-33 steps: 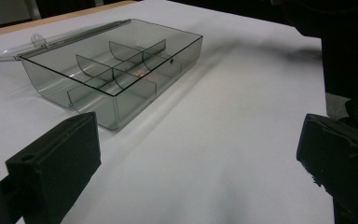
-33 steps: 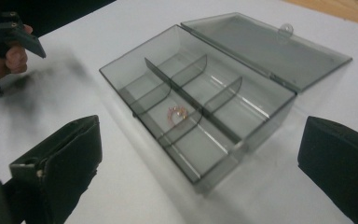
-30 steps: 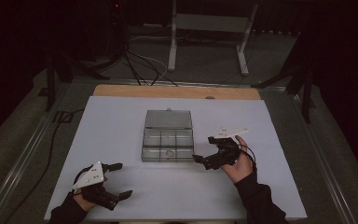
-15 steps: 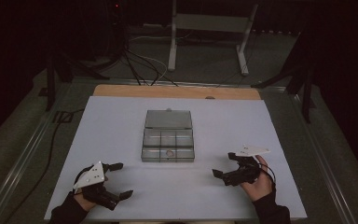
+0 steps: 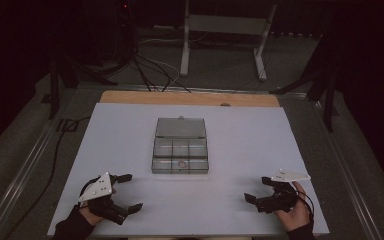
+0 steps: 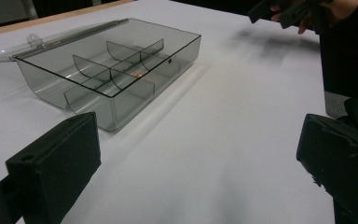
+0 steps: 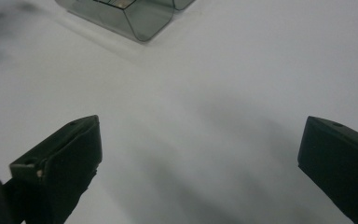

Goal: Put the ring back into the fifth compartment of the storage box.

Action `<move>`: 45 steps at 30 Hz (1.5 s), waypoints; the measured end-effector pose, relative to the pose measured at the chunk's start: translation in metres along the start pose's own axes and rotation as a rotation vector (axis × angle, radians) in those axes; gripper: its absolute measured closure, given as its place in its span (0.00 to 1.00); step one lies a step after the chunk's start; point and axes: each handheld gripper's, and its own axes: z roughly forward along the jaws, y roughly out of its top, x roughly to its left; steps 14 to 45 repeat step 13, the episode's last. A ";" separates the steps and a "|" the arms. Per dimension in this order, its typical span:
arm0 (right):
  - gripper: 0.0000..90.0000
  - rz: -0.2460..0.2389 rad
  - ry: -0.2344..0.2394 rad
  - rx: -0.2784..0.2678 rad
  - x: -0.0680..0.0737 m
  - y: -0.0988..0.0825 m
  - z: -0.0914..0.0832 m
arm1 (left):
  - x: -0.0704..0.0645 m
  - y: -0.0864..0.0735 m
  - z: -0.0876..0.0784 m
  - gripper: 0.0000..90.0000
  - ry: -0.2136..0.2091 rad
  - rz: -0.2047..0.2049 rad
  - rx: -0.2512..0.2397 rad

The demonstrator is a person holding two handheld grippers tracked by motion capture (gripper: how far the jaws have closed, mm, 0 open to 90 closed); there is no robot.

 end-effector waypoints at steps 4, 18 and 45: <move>0.00 0.020 -0.008 -0.006 -0.001 -0.006 -0.006 | 0.001 0.000 0.000 0.01 0.002 -0.003 -0.006; 0.00 0.015 -0.010 0.012 -0.001 -0.008 -0.001 | 0.001 0.001 0.001 0.01 -0.002 0.003 -0.002; 0.00 0.015 -0.010 0.012 -0.001 -0.008 -0.001 | 0.001 0.001 0.001 0.01 -0.002 0.003 -0.002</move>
